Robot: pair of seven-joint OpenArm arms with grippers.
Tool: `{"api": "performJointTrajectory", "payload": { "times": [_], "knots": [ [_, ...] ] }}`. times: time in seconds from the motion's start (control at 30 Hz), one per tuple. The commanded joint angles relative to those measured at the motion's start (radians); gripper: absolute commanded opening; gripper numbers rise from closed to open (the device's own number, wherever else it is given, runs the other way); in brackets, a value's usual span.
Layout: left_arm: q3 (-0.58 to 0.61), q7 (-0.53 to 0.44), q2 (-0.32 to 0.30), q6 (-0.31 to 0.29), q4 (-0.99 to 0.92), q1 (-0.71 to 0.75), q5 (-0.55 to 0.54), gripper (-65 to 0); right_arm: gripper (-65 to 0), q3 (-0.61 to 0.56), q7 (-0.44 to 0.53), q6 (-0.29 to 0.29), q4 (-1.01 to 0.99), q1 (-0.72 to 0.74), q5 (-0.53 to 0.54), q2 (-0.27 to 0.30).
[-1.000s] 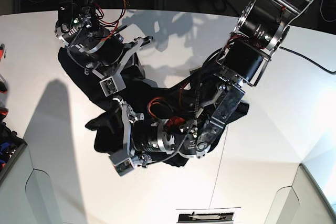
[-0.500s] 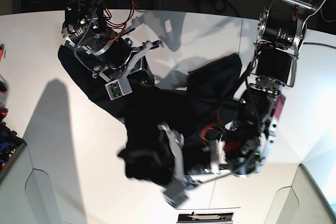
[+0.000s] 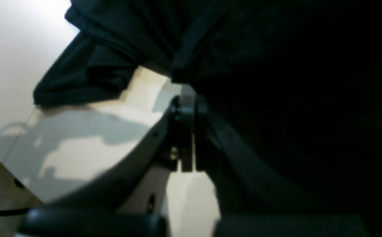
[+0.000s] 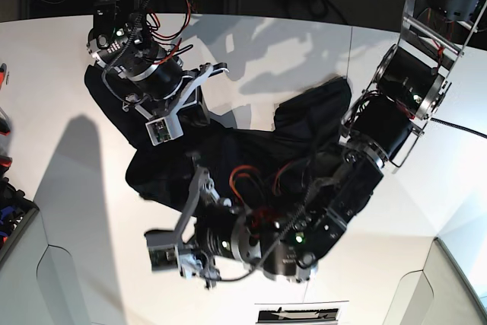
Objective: Layout the t-shirt on the table in an organized manner, then fold the t-shirt properly
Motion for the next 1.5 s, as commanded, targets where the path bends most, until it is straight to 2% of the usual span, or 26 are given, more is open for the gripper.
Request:
{"api": "performJointTrajectory", "payload": {
  "times": [0.0,0.07,0.17,0.23,0.27,0.37,0.43,0.57,0.67,0.7,0.77,0.8,0.83,1.03,1.1,1.17,1.2,1.23,1.27,1.33,1.37,1.4,1.47],
  "knots": [
    [-0.044,-0.020,-0.001,0.006,0.014,-0.033,-0.008,-25.5,-63.2,-0.002,0.028,0.005,0.016,0.011,0.014,-0.003],
    [-0.111,-0.018,-0.016,0.006,0.014,-0.030,-0.025,-25.5,-63.2,-0.002,0.038,0.005,0.016,0.011,0.012,-0.003],
    [-0.211,-0.018,-0.072,0.006,0.014,-0.005,-0.073,-25.6,-63.4,-0.002,0.061,0.005,0.016,0.011,0.003,-0.003],
    [-0.270,-0.011,-0.118,0.006,0.014,0.032,-0.089,-28.6,-65.0,-0.002,0.072,0.005,0.016,0.014,-0.014,-0.002],
    [-0.298,-0.011,-0.141,0.006,0.014,0.056,-0.091,-32.5,-65.0,-0.002,0.072,0.004,0.016,0.019,-0.022,-0.003],
    [-0.373,-0.011,-0.214,0.006,0.013,0.161,-0.092,-49.6,-65.0,-0.002,0.076,-0.006,0.016,0.050,-0.031,-0.003],
    [-0.413,-0.011,-0.261,0.003,0.013,0.244,-0.091,-55.7,-65.0,-0.002,0.077,-0.019,0.016,0.079,-0.034,-0.003],
    [-0.459,-0.043,-0.358,-0.010,0.013,0.401,-0.099,-56.1,-65.0,-0.002,0.079,-0.027,0.006,0.143,-0.077,-0.006],
    [-0.475,-0.045,-0.394,-0.009,0.013,0.492,-0.105,-56.0,-65.0,-0.002,0.078,-0.115,-0.043,0.187,-0.121,-0.006],
    [-0.475,-0.045,-0.400,-0.009,0.013,0.517,-0.105,-56.0,-56.9,-0.002,0.079,-0.140,-0.070,0.201,-0.140,-0.006],
    [-0.475,-0.044,-0.402,-0.009,0.013,0.562,-0.102,-56.0,-34.1,-0.002,0.084,-0.188,-0.132,0.226,-0.171,-0.006],
    [-0.475,-0.045,-0.401,-0.009,0.013,0.581,-0.101,-56.0,-25.4,-0.002,0.090,-0.199,-0.163,0.237,-0.182,-0.006],
    [-0.475,-0.045,-0.401,-0.009,0.013,0.600,-0.100,-56.0,-19.9,-0.002,0.094,-0.199,-0.193,0.246,-0.187,-0.005],
    [-0.475,-0.054,-0.396,-0.009,0.013,0.664,-0.047,-55.9,-20.1,-0.002,0.114,-0.204,-0.298,0.274,-0.186,-0.005],
    [-0.475,-0.076,-0.396,-0.008,0.012,0.676,-0.031,-55.9,-20.1,-0.002,0.134,-0.237,-0.306,0.274,-0.186,-0.006],
    [-0.475,-0.093,-0.396,-0.008,0.012,0.689,-0.019,-55.9,-20.3,-0.002,0.146,-0.243,-0.317,0.274,-0.187,-0.005],
    [-0.475,-0.102,-0.396,-0.008,0.011,0.695,-0.012,-55.9,-22.0,-0.002,0.148,-0.243,-0.327,0.274,-0.187,-0.006],
    [-0.475,-0.107,-0.393,-0.008,0.010,0.701,0.000,-55.9,-26.9,-0.002,0.155,-0.243,-0.342,0.275,-0.187,-0.006],
    [-0.475,-0.109,-0.387,-0.008,0.007,0.705,0.016,-55.9,-35.9,-0.002,0.165,-0.243,-0.360,0.277,-0.187,-0.005],
    [-0.475,-0.114,-0.374,-0.008,-0.008,0.705,0.050,-55.9,-59.5,-0.002,0.169,-0.225,-0.397,0.289,-0.191,-0.004],
    [-0.475,-0.119,-0.368,-0.007,-0.019,0.704,0.069,-55.9,-65.0,-0.002,0.169,-0.186,-0.411,0.296,-0.190,-0.002],
    [-0.475,-0.127,-0.368,-0.004,-0.030,0.705,0.087,-55.9,-65.0,-0.002,0.167,-0.145,-0.418,0.304,-0.193,-0.002],
    [-0.475,-0.135,-0.369,0.008,-0.050,0.708,0.107,-56.0,-65.0,-0.002,0.168,-0.128,-0.415,0.315,-0.196,0.001]
  ]
}}
